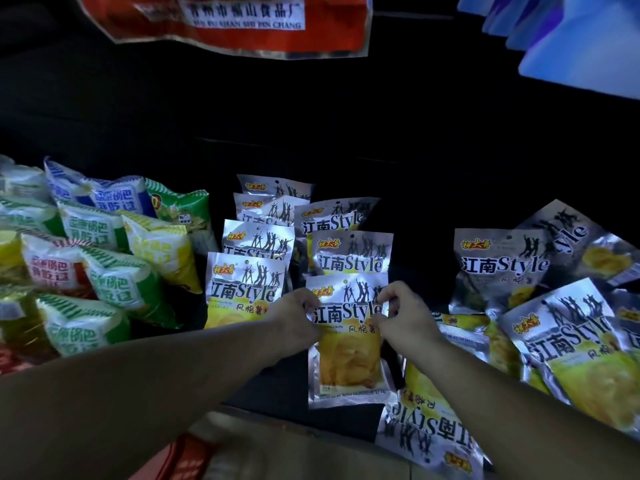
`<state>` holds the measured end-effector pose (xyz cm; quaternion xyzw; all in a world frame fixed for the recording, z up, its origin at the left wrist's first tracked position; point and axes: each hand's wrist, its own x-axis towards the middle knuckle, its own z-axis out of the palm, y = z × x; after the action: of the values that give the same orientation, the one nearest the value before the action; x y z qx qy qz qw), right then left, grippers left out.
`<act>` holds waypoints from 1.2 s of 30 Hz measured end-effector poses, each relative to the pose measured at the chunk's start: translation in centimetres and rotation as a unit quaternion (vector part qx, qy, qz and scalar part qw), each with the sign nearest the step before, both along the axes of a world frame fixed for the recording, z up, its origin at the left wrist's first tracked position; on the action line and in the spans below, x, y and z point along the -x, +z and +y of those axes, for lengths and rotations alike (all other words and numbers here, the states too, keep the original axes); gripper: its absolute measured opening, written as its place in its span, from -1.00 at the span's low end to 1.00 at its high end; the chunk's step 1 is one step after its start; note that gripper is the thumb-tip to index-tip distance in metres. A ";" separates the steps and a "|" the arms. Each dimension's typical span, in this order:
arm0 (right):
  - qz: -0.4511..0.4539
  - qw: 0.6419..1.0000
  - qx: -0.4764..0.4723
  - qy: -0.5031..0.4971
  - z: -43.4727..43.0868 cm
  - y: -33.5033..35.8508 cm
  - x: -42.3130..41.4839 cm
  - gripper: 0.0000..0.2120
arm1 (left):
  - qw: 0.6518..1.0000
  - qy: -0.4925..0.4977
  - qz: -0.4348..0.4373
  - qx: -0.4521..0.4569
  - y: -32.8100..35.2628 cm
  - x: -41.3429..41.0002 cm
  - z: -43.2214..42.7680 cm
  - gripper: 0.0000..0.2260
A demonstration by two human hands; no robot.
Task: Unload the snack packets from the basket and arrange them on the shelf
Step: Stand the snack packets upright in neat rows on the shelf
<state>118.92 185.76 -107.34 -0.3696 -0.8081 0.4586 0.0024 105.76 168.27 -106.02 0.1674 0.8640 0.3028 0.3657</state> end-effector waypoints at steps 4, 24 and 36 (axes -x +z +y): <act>-0.012 1.000 -0.002 0.007 0.4 1.8 0.0 -0.82 | 0.999 -0.004 -0.035 -0.004 3.0 0.8 -0.4 -0.50; -0.034 0.991 0.128 -0.009 -2.4 -0.1 -1.0 -0.85 | 0.994 -0.036 0.079 -0.064 -4.5 -5.4 -2.7 -0.28; 0.034 0.998 0.044 0.034 0.8 0.5 0.7 -0.71 | 0.990 0.049 0.045 -0.128 -4.6 -3.4 -2.1 -0.51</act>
<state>118.20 186.51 -106.84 -0.3262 -0.7989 0.5054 -0.0021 109.19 166.14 -110.63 0.1840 0.8408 0.4206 0.2869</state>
